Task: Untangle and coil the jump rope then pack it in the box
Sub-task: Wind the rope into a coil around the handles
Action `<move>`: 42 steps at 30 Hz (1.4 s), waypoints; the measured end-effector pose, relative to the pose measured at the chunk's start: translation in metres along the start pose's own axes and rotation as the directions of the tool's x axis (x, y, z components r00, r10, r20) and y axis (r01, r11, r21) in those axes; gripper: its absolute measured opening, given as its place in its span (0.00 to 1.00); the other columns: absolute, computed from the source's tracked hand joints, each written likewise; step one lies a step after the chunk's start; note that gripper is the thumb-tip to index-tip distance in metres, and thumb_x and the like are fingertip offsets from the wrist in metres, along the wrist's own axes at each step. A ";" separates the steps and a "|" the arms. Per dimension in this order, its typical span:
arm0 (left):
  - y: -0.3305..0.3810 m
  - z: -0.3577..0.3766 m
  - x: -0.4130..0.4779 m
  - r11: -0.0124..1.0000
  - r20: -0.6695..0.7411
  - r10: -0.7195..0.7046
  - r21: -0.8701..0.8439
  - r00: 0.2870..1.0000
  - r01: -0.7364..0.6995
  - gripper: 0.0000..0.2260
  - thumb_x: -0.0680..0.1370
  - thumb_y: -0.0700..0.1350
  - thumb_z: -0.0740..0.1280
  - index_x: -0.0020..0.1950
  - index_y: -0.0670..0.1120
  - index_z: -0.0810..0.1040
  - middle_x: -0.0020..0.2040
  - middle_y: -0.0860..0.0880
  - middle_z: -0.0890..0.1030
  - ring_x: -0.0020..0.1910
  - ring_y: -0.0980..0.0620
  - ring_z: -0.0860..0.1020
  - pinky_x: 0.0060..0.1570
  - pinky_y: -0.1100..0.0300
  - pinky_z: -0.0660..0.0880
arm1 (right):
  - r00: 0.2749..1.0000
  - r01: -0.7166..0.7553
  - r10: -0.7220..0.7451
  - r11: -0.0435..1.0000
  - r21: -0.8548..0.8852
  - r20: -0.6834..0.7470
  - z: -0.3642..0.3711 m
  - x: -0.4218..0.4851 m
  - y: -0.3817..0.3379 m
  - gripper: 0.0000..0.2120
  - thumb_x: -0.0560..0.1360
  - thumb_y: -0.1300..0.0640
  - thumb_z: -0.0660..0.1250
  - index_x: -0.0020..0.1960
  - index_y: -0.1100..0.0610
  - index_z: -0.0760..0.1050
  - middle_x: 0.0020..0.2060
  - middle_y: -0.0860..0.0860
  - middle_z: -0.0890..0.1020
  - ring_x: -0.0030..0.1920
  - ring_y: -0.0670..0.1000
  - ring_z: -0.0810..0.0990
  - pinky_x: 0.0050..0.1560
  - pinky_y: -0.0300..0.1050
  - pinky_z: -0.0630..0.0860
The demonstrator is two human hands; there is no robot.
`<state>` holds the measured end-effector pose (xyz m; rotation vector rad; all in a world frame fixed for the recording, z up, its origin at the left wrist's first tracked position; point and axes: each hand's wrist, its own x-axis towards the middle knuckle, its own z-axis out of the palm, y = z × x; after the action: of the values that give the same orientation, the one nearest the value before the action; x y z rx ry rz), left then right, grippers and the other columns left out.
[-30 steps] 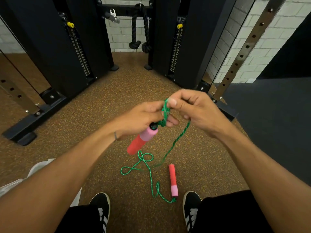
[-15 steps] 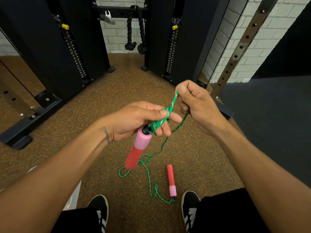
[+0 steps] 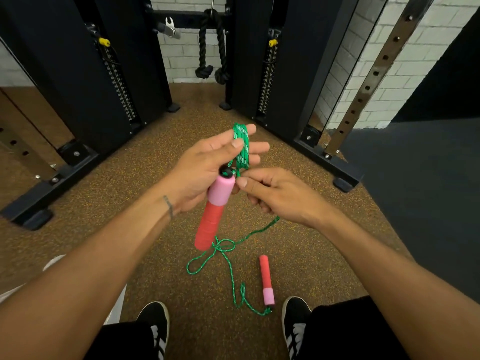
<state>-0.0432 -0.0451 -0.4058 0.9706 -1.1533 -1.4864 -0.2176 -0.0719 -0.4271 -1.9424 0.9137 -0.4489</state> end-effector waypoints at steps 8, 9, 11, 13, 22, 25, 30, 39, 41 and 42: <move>-0.007 -0.002 0.004 0.960 -0.046 -0.047 0.273 0.998 0.058 0.15 0.84 0.44 0.57 0.70 0.49 0.72 0.56 0.53 0.85 0.57 0.55 0.82 0.57 0.60 0.76 | 0.996 0.085 -0.087 0.994 -0.070 -0.025 -0.004 -0.006 -0.002 0.11 0.80 0.48 0.66 0.44 0.53 0.82 0.31 0.45 0.75 0.31 0.44 0.69 0.36 0.43 0.65; -0.009 -0.003 0.004 0.957 -0.059 -0.048 0.282 0.997 0.063 0.15 0.84 0.44 0.58 0.69 0.50 0.73 0.54 0.54 0.85 0.57 0.57 0.81 0.56 0.62 0.75 | 0.994 0.095 -0.096 0.995 -0.024 -0.047 -0.005 -0.006 -0.001 0.11 0.80 0.49 0.66 0.44 0.54 0.81 0.32 0.47 0.77 0.31 0.43 0.68 0.35 0.42 0.65; -0.011 -0.004 0.005 0.948 -0.073 -0.039 0.312 0.997 0.060 0.15 0.83 0.44 0.59 0.69 0.51 0.75 0.55 0.55 0.85 0.57 0.61 0.80 0.57 0.65 0.73 | 0.990 0.114 -0.109 0.992 0.055 -0.093 -0.009 -0.007 -0.002 0.11 0.80 0.52 0.66 0.43 0.57 0.80 0.30 0.44 0.77 0.29 0.40 0.67 0.34 0.37 0.64; -0.012 -0.006 0.006 0.939 -0.063 -0.045 0.338 0.997 0.064 0.15 0.82 0.45 0.60 0.68 0.51 0.75 0.60 0.55 0.82 0.60 0.62 0.79 0.61 0.62 0.72 | 0.984 0.139 -0.129 0.987 0.080 -0.125 -0.011 -0.008 -0.005 0.11 0.81 0.54 0.66 0.44 0.58 0.80 0.28 0.41 0.74 0.29 0.40 0.68 0.34 0.35 0.64; -0.014 -0.003 0.004 0.936 0.083 -0.133 0.339 0.988 0.097 0.13 0.83 0.41 0.57 0.65 0.48 0.76 0.53 0.46 0.86 0.49 0.53 0.83 0.52 0.64 0.76 | 0.952 0.205 -0.116 0.930 0.307 -0.282 -0.029 -0.007 -0.011 0.05 0.80 0.62 0.65 0.47 0.63 0.77 0.30 0.41 0.79 0.26 0.36 0.74 0.31 0.27 0.69; -0.015 -0.003 0.004 0.938 0.096 -0.139 0.331 0.986 0.101 0.13 0.83 0.43 0.57 0.65 0.47 0.77 0.53 0.45 0.86 0.47 0.54 0.83 0.52 0.62 0.75 | 0.940 0.211 -0.119 0.939 0.270 -0.320 -0.027 -0.007 -0.012 0.05 0.81 0.63 0.64 0.48 0.64 0.75 0.41 0.55 0.79 0.28 0.35 0.76 0.31 0.27 0.70; -0.010 -0.001 0.002 0.970 0.154 -0.122 0.226 0.981 0.085 0.16 0.78 0.49 0.61 0.62 0.46 0.79 0.50 0.42 0.86 0.41 0.54 0.80 0.48 0.64 0.75 | 0.928 0.175 -0.060 0.941 0.289 -0.368 -0.026 -0.003 -0.004 0.05 0.81 0.62 0.63 0.51 0.64 0.74 0.38 0.54 0.78 0.26 0.36 0.75 0.28 0.26 0.69; -0.007 0.002 -0.002 0.983 0.214 -0.138 0.153 0.967 0.107 0.18 0.78 0.47 0.60 0.64 0.41 0.78 0.45 0.45 0.85 0.37 0.56 0.78 0.43 0.67 0.74 | 0.952 0.095 -0.005 0.955 0.281 -0.307 -0.023 0.007 0.008 0.10 0.83 0.54 0.61 0.44 0.51 0.74 0.28 0.39 0.73 0.26 0.38 0.69 0.28 0.29 0.65; -0.005 0.005 -0.003 0.994 0.201 -0.099 0.067 0.975 0.087 0.18 0.78 0.45 0.60 0.64 0.39 0.77 0.44 0.46 0.85 0.37 0.57 0.78 0.43 0.68 0.74 | 0.971 0.030 0.046 0.950 0.310 -0.234 -0.019 0.009 0.012 0.12 0.84 0.54 0.60 0.44 0.47 0.77 0.30 0.45 0.72 0.27 0.40 0.65 0.28 0.34 0.61; -0.005 0.006 -0.003 0.997 0.179 -0.080 0.034 0.981 0.075 0.18 0.78 0.45 0.60 0.64 0.39 0.77 0.44 0.46 0.85 0.37 0.57 0.78 0.43 0.68 0.75 | 0.980 -0.012 0.077 0.945 0.326 -0.185 -0.017 0.009 0.014 0.13 0.84 0.54 0.59 0.44 0.45 0.79 0.31 0.48 0.71 0.27 0.42 0.64 0.27 0.36 0.60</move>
<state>-0.0498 -0.0406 -0.4090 0.9221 -1.2799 -1.6522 -0.2282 -0.0930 -0.4306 -1.5944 0.9407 -0.7271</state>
